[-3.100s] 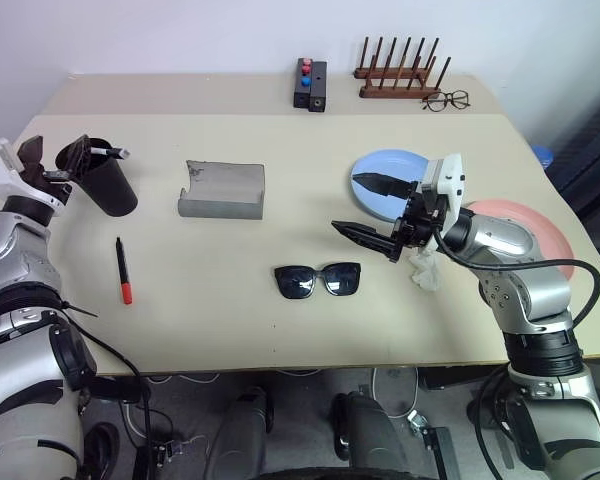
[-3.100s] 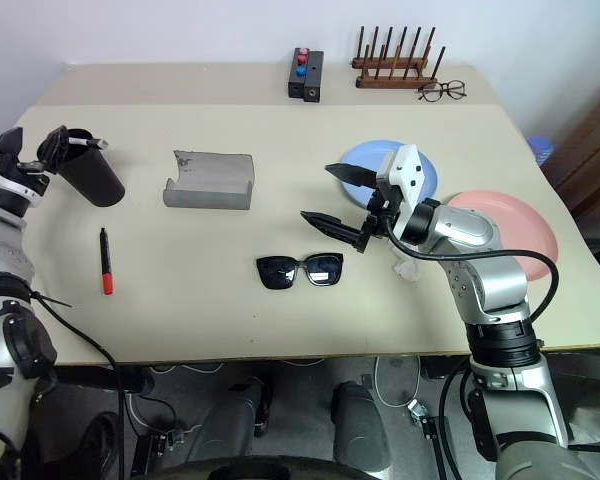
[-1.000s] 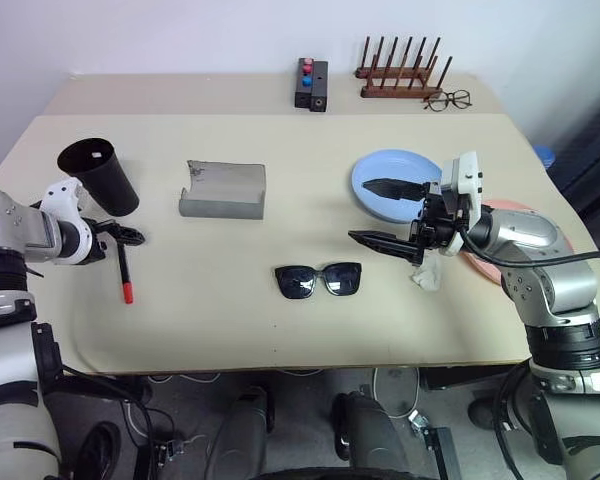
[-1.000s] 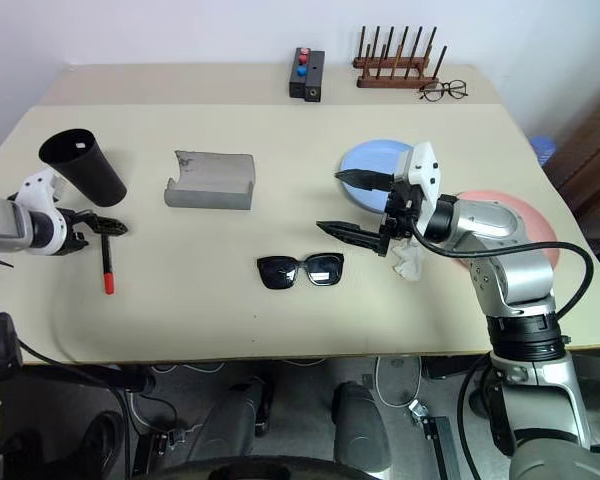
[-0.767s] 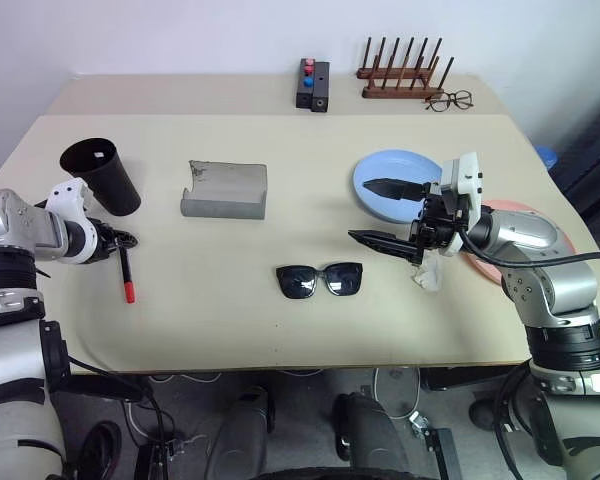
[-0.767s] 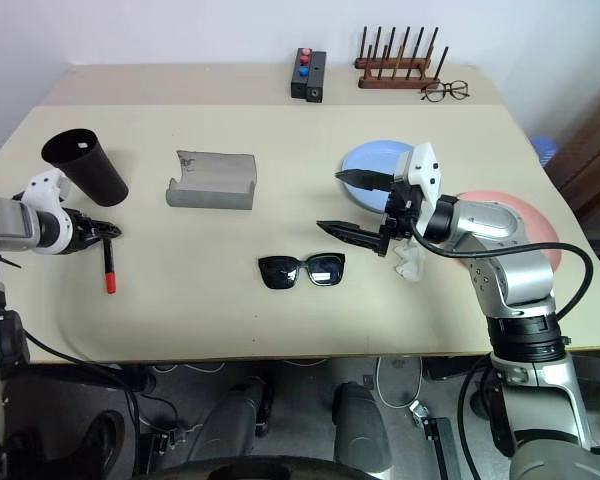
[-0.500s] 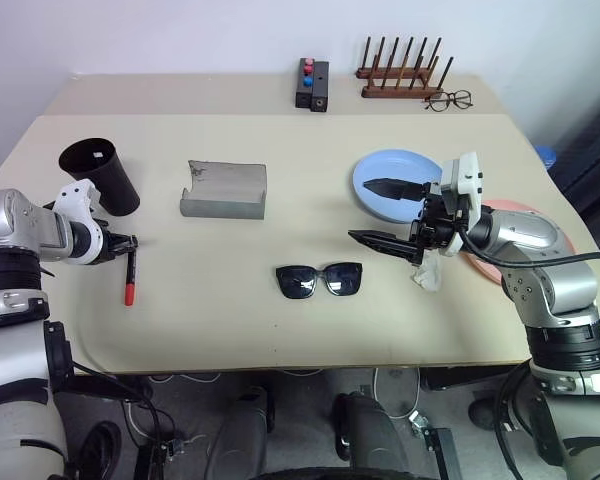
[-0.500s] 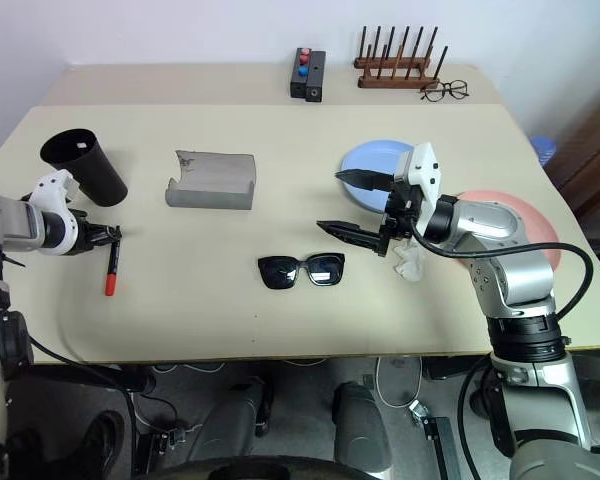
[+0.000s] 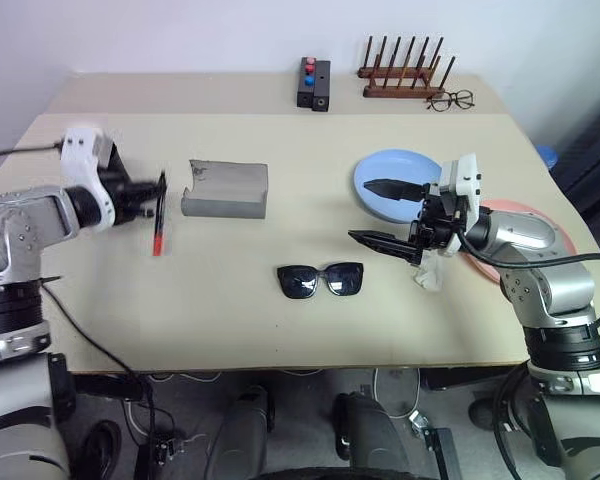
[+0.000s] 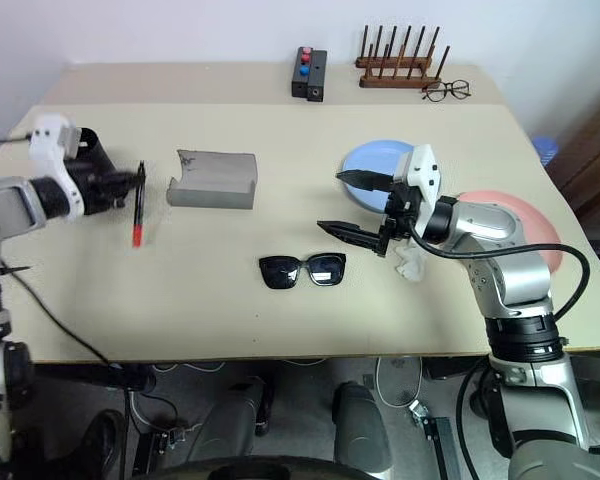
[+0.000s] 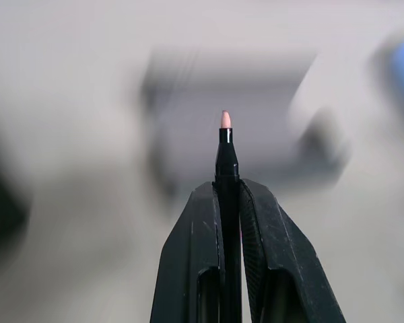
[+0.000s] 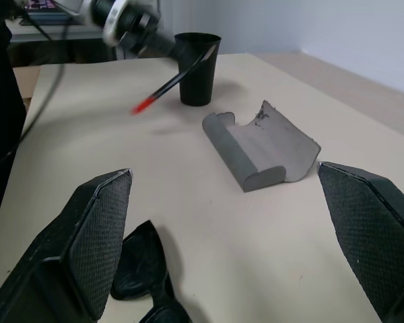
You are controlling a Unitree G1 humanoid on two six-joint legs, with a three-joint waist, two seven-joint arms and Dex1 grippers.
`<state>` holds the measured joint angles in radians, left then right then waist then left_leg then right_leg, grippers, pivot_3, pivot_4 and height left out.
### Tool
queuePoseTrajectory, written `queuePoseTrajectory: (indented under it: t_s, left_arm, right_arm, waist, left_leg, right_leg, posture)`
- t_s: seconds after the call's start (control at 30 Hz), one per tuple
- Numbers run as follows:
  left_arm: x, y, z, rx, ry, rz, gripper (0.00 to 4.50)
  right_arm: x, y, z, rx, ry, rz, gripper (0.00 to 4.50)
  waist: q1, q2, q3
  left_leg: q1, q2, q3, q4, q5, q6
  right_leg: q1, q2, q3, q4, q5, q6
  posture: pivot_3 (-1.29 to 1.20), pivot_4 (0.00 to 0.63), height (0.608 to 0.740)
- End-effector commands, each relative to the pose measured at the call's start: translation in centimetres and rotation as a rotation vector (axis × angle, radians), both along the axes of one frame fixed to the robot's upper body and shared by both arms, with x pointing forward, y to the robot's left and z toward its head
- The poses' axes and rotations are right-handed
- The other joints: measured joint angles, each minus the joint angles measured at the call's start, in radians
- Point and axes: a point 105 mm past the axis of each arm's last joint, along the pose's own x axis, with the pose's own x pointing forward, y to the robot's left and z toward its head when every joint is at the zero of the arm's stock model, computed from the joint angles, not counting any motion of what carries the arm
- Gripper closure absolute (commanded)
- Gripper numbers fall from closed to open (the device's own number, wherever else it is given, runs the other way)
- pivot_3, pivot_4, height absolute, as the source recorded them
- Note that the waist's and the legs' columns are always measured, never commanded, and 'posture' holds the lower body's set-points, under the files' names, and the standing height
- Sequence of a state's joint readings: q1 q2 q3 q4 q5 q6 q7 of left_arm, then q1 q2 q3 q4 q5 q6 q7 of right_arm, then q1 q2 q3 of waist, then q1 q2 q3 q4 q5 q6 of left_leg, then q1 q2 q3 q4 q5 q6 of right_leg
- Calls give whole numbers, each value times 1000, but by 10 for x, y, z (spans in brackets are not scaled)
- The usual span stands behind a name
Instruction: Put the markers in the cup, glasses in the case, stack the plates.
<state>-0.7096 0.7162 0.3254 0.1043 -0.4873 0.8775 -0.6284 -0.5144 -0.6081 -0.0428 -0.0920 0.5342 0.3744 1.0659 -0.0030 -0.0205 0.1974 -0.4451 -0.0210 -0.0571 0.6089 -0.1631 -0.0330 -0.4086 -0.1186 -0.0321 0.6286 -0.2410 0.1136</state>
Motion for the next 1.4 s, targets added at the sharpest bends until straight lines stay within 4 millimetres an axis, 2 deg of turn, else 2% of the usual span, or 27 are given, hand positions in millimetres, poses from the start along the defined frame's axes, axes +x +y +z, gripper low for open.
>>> queuePoseTrajectory:
  t_s: [0.03,0.17,0.33,0.47,0.7,0.8,0.9,1.03,1.2,1.3,1.37,1.4]
  left_arm:
    - [2,23,58,-31,-297,110,4482]
    - [-2,38,88,-56,-466,100,4482]
    - [-7,77,109,2,-598,245,4482]
    - [-8,101,101,84,-597,318,4482]
    - [-7,114,93,14,-628,344,4482]
    - [-4,124,72,118,-579,408,4482]
    - [1,120,61,83,-567,387,4482]
    - [5,112,54,37,-567,336,2720]
    - [5,111,52,12,-572,325,84]
    - [4,111,64,-5,-593,334,31]
    - [5,99,73,-42,-591,267,31]
    - [7,84,77,-57,-580,183,31]
  right_arm:
    - [1,0,15,34,-53,-2,0]
    - [1,1,18,52,-52,-6,0]
    - [1,0,19,52,-53,-14,0]
    - [0,-1,18,51,-51,-19,0]
    - [1,0,20,49,-54,-22,0]
    - [0,0,20,45,-58,-22,0]
    - [1,1,20,45,-60,-21,0]
    - [1,1,21,42,-63,-21,0]
    - [0,-1,22,37,-68,-26,0]
    - [0,-2,21,35,-69,-32,0]
    - [1,-2,21,36,-68,-34,0]
    - [1,-3,21,37,-68,-36,0]
  waist:
    - [2,0,0]
    - [-7,0,0]
    - [-10,0,0]
    - [-9,0,0]
    - [-4,0,0]
    - [-8,0,0]
    - [-9,0,0]
    - [-7,0,0]
    - [-8,0,0]
    - [-9,0,0]
    - [-8,0,0]
    - [-7,0,0]
  left_leg:
    - [0,0,0,0,0,0]
    - [0,-1,1,0,0,1]
    - [1,-1,1,0,0,1]
    - [1,-1,1,0,0,1]
    - [1,-1,1,2,0,1]
    - [1,-1,1,1,0,1]
    - [1,-1,1,1,0,1]
    - [1,-1,1,2,0,1]
    - [1,0,1,1,0,1]
    - [1,0,1,2,0,1]
    - [1,0,1,2,0,1]
    - [1,0,1,2,0,1]
  right_leg:
    - [0,0,0,0,0,0]
    - [0,1,0,1,2,4]
    - [0,2,0,2,2,5]
    - [0,3,0,2,2,5]
    - [1,2,-1,2,2,6]
    - [1,3,-1,2,2,6]
    - [1,3,-1,2,3,6]
    - [1,3,-1,2,3,6]
    - [1,3,-1,2,3,6]
    - [1,3,-1,2,3,6]
    - [1,3,-1,2,3,6]
    - [1,3,-1,2,3,6]
  posture:
    - [0,150,740]
    - [0,150,740]
    - [0,150,740]
    - [0,150,740]
    - [0,150,740]
    - [0,150,740]
    - [0,150,740]
    - [0,150,740]
    - [0,150,740]
    - [0,150,740]
    - [0,150,740]
    - [0,150,740]
